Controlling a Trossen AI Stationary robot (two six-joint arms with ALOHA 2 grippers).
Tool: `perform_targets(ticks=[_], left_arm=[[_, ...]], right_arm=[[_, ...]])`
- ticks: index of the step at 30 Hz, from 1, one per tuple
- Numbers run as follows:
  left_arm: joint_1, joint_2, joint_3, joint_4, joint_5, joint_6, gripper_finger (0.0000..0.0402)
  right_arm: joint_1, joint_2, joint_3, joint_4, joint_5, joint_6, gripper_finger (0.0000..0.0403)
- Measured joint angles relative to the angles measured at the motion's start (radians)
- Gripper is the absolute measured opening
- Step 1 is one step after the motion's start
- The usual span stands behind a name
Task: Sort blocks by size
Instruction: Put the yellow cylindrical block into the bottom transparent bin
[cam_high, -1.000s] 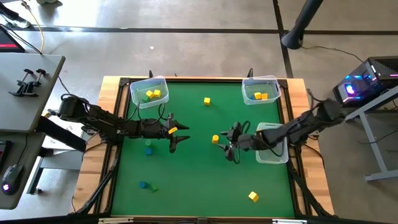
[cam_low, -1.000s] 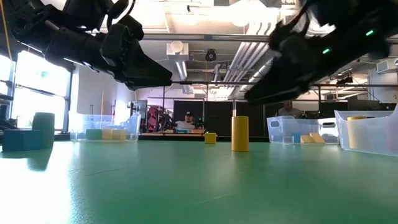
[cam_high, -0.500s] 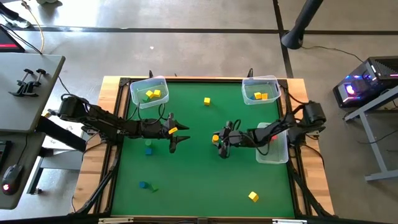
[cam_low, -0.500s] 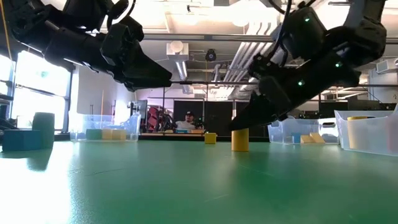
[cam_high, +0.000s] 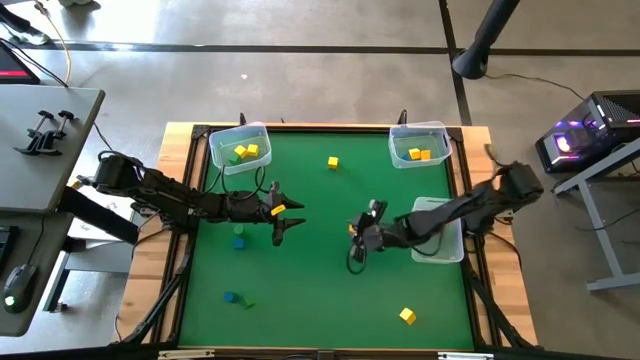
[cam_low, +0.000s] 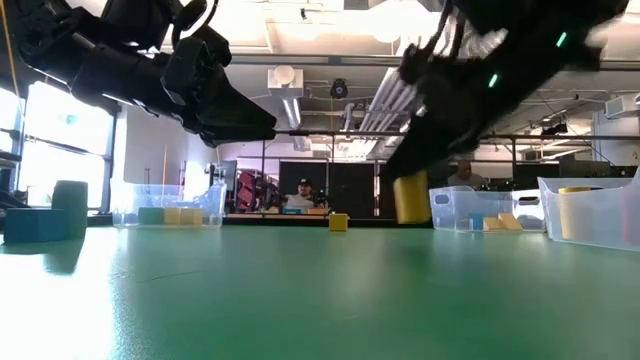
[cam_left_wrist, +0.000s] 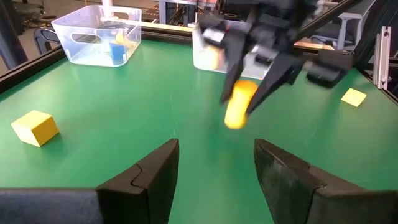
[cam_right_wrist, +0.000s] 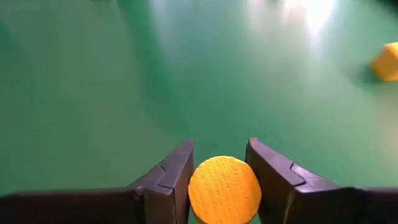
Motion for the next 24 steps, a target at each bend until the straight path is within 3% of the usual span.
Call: perform_targets(ticks=[7,12,15,18,24], left_arm=[[-0.001,0.0,0.0,0.0,0.0,0.0,0.0195],[-0.009,0.0,0.0,0.0,0.0,0.001,0.0195],[-0.012,0.0,0.0,0.0,0.0,0.001,0.0195],[-0.012,0.0,0.0,0.0,0.0,0.001,0.0195],[-0.012,0.0,0.0,0.0,0.0,0.001,0.0195]], right_arm=[[0.211,-0.185,0.125,-0.573,0.229,0.32,0.012],[0.374,-0.282,0.106,-1.015,0.367,0.831,0.012],[0.432,-0.291,0.093,-1.226,0.394,1.108,0.012],[0.442,-0.285,0.056,-1.333,0.367,1.276,0.012],[0.449,-0.284,-0.065,-1.314,0.263,1.395,0.012]])
